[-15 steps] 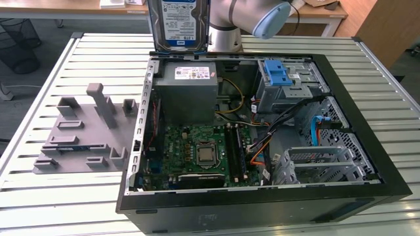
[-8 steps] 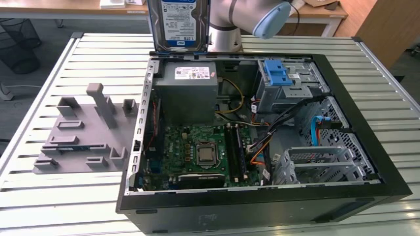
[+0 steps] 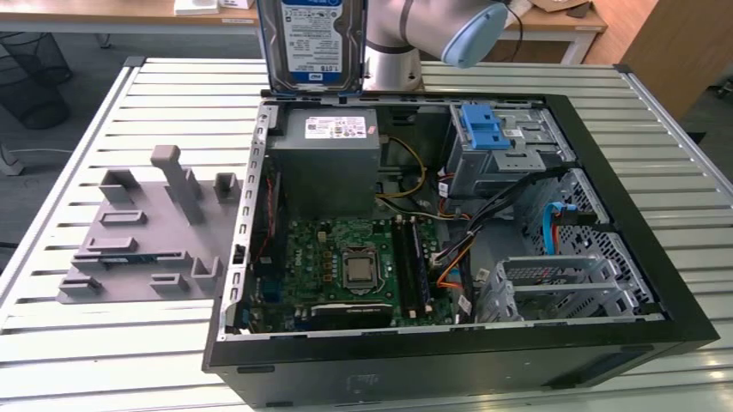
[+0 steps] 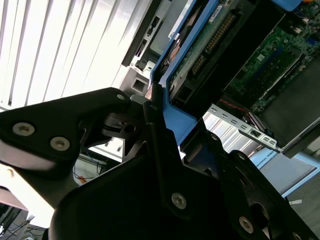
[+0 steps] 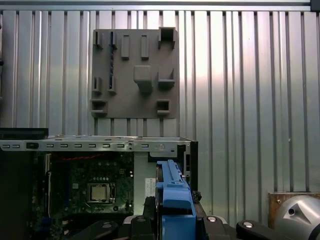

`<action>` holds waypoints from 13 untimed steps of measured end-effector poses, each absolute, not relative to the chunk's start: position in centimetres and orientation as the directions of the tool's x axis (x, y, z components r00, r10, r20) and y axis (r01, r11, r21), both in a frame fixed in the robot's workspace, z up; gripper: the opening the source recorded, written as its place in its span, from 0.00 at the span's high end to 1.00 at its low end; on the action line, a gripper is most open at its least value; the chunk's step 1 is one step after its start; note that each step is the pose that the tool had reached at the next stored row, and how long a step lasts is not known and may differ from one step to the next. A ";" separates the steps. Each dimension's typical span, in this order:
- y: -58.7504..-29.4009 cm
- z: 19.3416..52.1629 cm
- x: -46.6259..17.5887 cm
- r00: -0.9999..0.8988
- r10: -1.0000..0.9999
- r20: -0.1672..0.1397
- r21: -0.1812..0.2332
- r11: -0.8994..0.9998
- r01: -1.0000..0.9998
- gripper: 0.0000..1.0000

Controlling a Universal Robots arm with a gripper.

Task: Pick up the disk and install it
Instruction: 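Pick up the disk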

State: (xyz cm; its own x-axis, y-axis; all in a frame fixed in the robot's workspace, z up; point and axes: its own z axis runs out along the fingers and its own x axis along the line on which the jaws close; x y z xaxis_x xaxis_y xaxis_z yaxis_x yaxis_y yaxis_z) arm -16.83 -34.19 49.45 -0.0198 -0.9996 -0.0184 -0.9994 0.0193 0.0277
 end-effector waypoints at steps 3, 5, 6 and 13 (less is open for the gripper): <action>-34.3 49.5 -16.8 -0.020 -1.000 -0.018 0.028 0.019 -0.999 0.63; -34.3 49.5 -16.8 -0.020 -1.000 -0.018 0.028 0.019 -0.999 0.63; -34.4 49.5 -16.8 -0.020 -1.000 -0.018 0.028 0.019 -0.999 0.63; -34.5 49.5 -16.8 -0.020 -1.000 -0.018 0.028 0.019 -0.999 0.63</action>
